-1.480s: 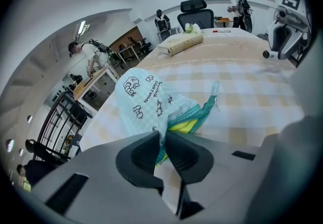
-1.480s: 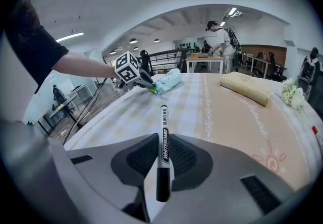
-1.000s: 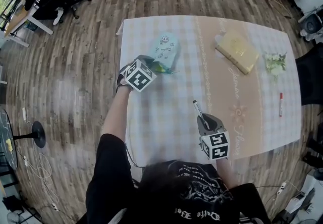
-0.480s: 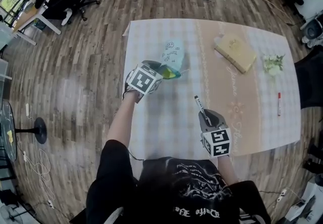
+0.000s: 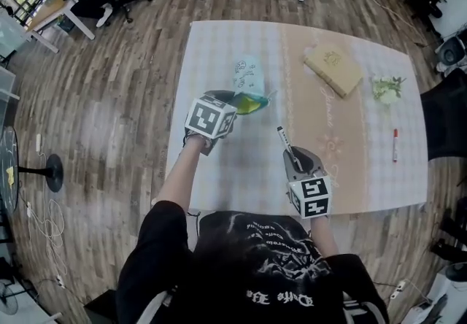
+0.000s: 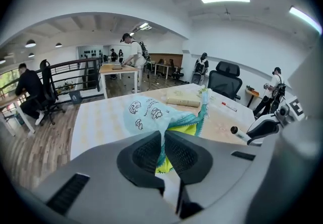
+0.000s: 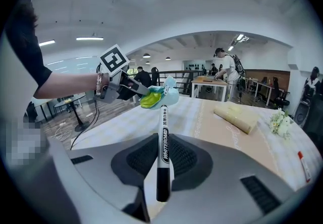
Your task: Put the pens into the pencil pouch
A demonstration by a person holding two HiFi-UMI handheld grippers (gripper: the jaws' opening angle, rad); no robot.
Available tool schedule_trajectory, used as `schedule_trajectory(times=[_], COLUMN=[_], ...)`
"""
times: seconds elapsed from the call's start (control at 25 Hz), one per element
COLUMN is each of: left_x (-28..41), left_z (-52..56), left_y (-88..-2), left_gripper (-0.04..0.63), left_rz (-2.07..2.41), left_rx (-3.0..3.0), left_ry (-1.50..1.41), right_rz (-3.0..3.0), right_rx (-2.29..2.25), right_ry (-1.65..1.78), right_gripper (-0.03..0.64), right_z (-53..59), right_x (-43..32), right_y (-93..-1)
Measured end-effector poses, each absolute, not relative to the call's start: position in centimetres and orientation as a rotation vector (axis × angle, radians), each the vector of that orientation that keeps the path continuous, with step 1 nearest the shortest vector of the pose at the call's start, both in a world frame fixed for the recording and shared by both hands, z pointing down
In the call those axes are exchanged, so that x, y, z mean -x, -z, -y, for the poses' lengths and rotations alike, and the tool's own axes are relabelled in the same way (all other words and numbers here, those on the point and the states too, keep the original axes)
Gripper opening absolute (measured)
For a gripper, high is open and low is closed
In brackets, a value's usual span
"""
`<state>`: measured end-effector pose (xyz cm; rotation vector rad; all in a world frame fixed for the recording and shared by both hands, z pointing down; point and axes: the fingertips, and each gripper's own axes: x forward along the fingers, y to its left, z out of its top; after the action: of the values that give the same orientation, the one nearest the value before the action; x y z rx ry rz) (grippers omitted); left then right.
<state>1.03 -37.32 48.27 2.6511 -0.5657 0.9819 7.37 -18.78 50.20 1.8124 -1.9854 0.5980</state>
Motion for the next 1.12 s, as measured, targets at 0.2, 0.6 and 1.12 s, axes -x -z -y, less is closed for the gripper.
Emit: schedule_trajectory(times=[0.2,0.6,1.12], left_x=[-0.9,-2.0,-4.1], left_z=[32.7,24.2,18.4], left_y=[-47.5,-48.7,-50.4], left_gripper=[0.038,0.038,0.038], left_rz=[0.618,0.689,0.663], left_rx=[-2.607,-2.524,-2.572], left_ry=[-0.939,-0.925,-1.02], right_rz=[2.021,2.05,1.984], right_rx=[-1.765,-1.617,-1.5], right_ry=[-0.567,-0.538,-0.654], right_gripper=[0.072,0.072,0.074], right_z=[16.6,12.7,11.0], right_x=[-7.5,-7.7,-7.5], right_y=[-49.0,-49.8,-52.3])
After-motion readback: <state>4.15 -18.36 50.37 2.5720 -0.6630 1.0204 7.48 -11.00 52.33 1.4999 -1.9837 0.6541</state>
